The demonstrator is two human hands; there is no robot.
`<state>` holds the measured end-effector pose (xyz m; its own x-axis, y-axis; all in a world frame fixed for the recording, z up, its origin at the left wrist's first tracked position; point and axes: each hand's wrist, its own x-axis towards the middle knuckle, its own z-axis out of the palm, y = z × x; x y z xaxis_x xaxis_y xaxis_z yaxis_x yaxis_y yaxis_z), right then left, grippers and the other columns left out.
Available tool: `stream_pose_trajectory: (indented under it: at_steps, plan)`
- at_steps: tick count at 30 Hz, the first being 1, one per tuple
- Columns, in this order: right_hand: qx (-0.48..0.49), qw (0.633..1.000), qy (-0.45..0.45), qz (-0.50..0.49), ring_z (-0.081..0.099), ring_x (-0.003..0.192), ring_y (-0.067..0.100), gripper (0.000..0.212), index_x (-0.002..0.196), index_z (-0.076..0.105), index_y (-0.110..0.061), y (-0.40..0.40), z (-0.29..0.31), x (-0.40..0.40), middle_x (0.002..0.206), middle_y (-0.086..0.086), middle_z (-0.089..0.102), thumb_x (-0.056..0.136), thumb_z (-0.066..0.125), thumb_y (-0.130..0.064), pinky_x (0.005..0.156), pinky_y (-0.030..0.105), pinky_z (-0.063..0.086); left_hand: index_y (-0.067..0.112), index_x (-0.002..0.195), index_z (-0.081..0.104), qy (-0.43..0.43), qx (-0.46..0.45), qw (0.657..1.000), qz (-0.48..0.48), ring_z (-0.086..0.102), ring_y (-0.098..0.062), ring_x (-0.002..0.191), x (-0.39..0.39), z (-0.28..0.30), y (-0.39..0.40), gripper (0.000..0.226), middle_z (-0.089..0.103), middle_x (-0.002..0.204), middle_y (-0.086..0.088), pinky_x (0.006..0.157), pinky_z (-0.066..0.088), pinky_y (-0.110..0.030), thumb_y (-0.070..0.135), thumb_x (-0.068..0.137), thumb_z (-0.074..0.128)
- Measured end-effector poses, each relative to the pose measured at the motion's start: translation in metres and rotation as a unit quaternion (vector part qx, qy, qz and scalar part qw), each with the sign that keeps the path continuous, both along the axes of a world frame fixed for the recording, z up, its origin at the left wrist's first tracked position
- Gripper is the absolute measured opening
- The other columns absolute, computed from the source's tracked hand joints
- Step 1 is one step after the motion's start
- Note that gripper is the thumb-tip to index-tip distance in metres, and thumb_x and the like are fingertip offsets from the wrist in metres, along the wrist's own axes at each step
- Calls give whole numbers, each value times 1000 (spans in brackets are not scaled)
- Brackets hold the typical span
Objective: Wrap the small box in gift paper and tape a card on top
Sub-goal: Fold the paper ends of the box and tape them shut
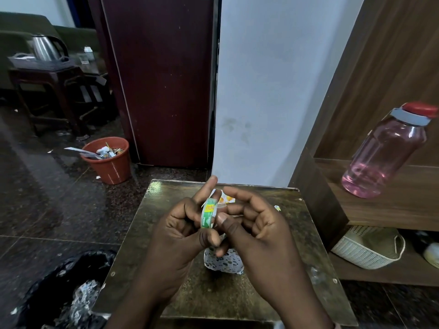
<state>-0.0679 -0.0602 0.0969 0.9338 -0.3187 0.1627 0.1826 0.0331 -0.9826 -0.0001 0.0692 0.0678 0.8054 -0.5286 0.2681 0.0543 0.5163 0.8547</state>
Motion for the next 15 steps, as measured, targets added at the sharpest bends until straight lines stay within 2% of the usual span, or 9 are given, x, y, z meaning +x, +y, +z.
stream_pose_trajectory:
  at_steps: [3,6,9,11,13,14,15]
  plan:
    - [32,999,-3,9,66,61,22,33,119,67,-18,-1,2,0,93,10,75,93,68,1,48,34,53,9,70,49,-14,4,1000,-8,69,-34,94,0,0,1,51,46,160,2,58,52,-39,23,64,97]
    - [64,998,-2,11,64,61,23,31,118,67,-12,-3,2,1,91,15,73,90,69,2,43,30,49,0,73,42,-28,10,999,-23,68,-30,72,1,-1,2,57,44,161,0,60,53,-43,19,67,95]
    - [55,998,8,2,58,53,25,22,108,70,-10,-4,1,-1,85,11,72,90,69,2,39,29,46,-1,74,40,-35,12,999,-39,66,-31,62,-1,-1,0,57,44,161,-1,62,54,-45,16,69,94]
    - [34,999,8,3,54,49,28,16,100,72,-14,-4,0,-2,80,9,72,91,70,-1,38,30,45,-2,76,39,-37,10,998,-42,66,-36,61,-1,-1,-1,56,44,161,-2,61,55,-46,13,70,92]
    - [31,999,7,8,49,44,29,15,92,74,-19,-3,1,-2,72,10,69,91,71,-4,38,30,42,-5,82,42,-29,10,999,-33,68,-38,66,0,0,-1,59,45,161,-4,62,56,-47,19,68,95]
    - [44,999,4,6,47,40,26,15,91,74,-19,-3,1,-2,67,12,67,91,72,-3,37,28,40,-4,86,48,-25,11,999,-23,71,-39,76,1,0,-1,60,47,159,-5,67,58,-49,24,64,97]
    - [63,998,1,-3,44,37,23,14,92,73,-16,-4,1,-1,62,14,63,91,72,-1,35,25,38,0,89,56,-23,11,1000,-12,73,-37,95,2,0,-1,59,49,157,-7,76,59,-50,29,61,99]
